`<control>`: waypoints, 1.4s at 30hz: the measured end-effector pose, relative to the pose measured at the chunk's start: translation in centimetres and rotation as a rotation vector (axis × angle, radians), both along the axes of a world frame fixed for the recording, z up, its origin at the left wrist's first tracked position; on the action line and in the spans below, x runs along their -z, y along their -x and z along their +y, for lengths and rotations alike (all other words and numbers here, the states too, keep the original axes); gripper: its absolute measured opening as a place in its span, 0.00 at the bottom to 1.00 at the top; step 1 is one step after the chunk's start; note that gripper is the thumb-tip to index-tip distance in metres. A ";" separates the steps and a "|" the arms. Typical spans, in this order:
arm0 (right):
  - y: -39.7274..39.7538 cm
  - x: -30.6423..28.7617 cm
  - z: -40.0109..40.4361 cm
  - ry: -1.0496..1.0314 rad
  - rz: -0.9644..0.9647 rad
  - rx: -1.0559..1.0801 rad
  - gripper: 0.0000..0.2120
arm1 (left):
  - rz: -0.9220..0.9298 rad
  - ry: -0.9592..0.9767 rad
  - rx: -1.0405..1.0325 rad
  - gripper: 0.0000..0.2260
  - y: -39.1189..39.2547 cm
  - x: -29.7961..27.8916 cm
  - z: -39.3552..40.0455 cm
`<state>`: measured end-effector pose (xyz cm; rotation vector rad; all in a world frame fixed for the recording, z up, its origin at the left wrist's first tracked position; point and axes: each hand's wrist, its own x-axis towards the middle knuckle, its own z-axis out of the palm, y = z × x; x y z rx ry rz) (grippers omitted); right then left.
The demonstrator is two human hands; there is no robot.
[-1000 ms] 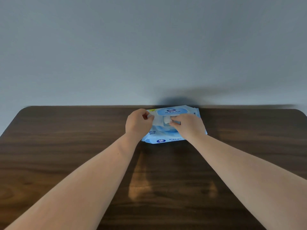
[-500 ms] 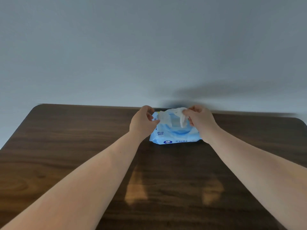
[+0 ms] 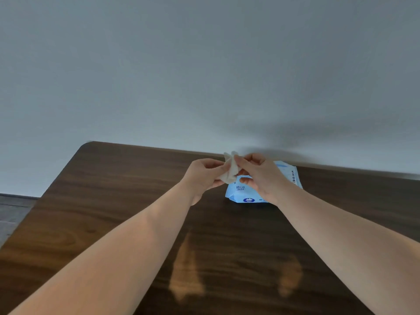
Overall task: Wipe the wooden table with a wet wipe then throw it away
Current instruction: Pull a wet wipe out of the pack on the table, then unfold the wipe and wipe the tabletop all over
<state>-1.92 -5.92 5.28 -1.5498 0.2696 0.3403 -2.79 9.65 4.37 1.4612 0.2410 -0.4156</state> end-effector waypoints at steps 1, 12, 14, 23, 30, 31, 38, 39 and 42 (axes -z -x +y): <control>0.1 0.1 0.4 -0.021 0.003 0.012 0.10 | 0.009 -0.014 -0.032 0.10 0.1 0.1 0.5; -0.4 1.5 3.9 -0.130 0.061 0.203 0.11 | 0.179 -0.343 -0.197 0.07 0.9 2.1 5.7; -0.4 1.5 5.1 -0.138 0.070 0.188 0.10 | 0.250 -0.340 -0.193 0.09 1.3 2.5 6.3; -1.1 1.5 10.7 0.225 -0.080 0.087 0.11 | -0.078 -0.860 -0.030 0.24 4.2 4.6 12.5; 0.4 2.3 14.7 0.335 -0.129 -0.103 0.13 | -0.185 -0.555 -0.116 0.15 5.2 4.2 12.3; 0.5 2.4 15.0 0.331 -0.124 -0.118 0.15 | -0.177 -0.556 -0.150 0.12 5.2 4.3 12.6; 1.0 3.0 17.0 0.333 -0.108 -0.189 0.14 | -0.154 -0.369 -0.185 0.16 6.1 3.5 14.0; 1.2 3.1 17.3 0.337 -0.107 -0.194 0.14 | -0.148 -0.361 -0.185 0.13 6.2 3.5 14.1; 1.5 3.3 17.9 0.286 -0.090 -0.191 0.16 | -0.143 -0.369 -0.223 0.06 6.6 3.8 14.8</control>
